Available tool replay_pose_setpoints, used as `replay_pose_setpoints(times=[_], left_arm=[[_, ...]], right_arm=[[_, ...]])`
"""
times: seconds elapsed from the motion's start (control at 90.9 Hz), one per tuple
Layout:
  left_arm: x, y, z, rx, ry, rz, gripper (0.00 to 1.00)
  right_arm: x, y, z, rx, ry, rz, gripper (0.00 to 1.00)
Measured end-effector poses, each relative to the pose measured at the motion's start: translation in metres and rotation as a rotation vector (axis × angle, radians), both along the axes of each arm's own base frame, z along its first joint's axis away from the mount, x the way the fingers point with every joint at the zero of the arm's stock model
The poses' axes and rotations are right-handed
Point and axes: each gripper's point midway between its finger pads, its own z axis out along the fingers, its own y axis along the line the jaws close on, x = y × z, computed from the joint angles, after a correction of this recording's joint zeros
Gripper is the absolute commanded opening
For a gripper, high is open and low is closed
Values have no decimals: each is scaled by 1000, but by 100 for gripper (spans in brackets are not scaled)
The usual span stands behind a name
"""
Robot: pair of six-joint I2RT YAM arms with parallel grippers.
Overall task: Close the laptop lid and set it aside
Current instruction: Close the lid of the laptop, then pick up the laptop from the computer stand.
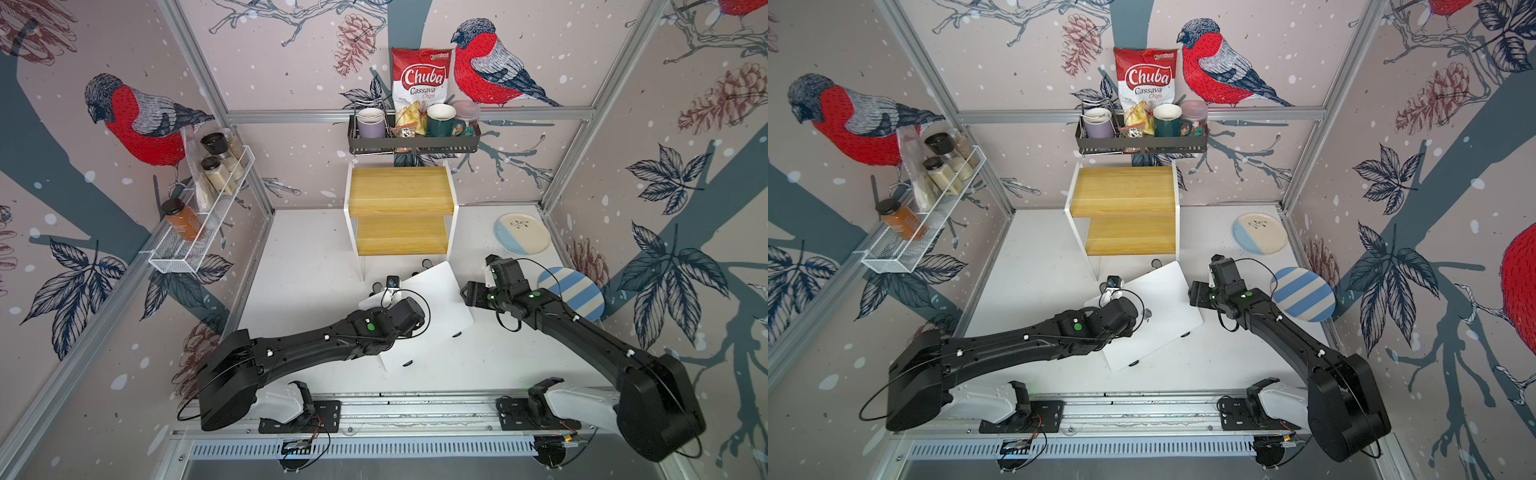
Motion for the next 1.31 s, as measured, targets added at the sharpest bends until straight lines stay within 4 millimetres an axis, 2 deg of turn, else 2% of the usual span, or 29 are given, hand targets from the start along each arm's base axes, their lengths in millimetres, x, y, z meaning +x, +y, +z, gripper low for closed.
replay_pose_setpoints(times=[0.077, 0.132, 0.231, 0.385, 0.451, 0.539, 0.671, 0.88, 1.133, 1.309], left_arm=[[-4, 2, 14, -51, -20, -16, 56], [-7, 7, 23, -84, -40, -28, 64], [-15, 23, 33, -136, -81, -28, 67], [-21, 62, 47, -180, -174, 29, 73], [-24, 79, 45, -185, -198, 62, 75], [-29, 96, 32, -193, -204, 94, 79], [-36, 109, 7, -210, -190, 115, 81], [-43, 95, -36, -289, -127, 88, 82], [-43, 62, -51, -419, -76, 40, 71], [-42, 41, -50, -494, -55, 6, 61]], right_arm=[[5, 5, 0, 16, -14, 12, 75], [7, 8, 0, 31, -24, 21, 75], [9, 13, -7, 42, -24, 36, 75], [9, 14, -14, 35, -22, 54, 73], [10, 14, -15, 36, -22, 55, 73], [10, 15, -16, 38, -19, 61, 73], [10, 16, -18, 39, -16, 64, 72], [6, 19, -21, 47, -11, 77, 72], [1, 23, -26, 46, 3, 96, 71], [0, 26, -27, 48, 2, 106, 70]])
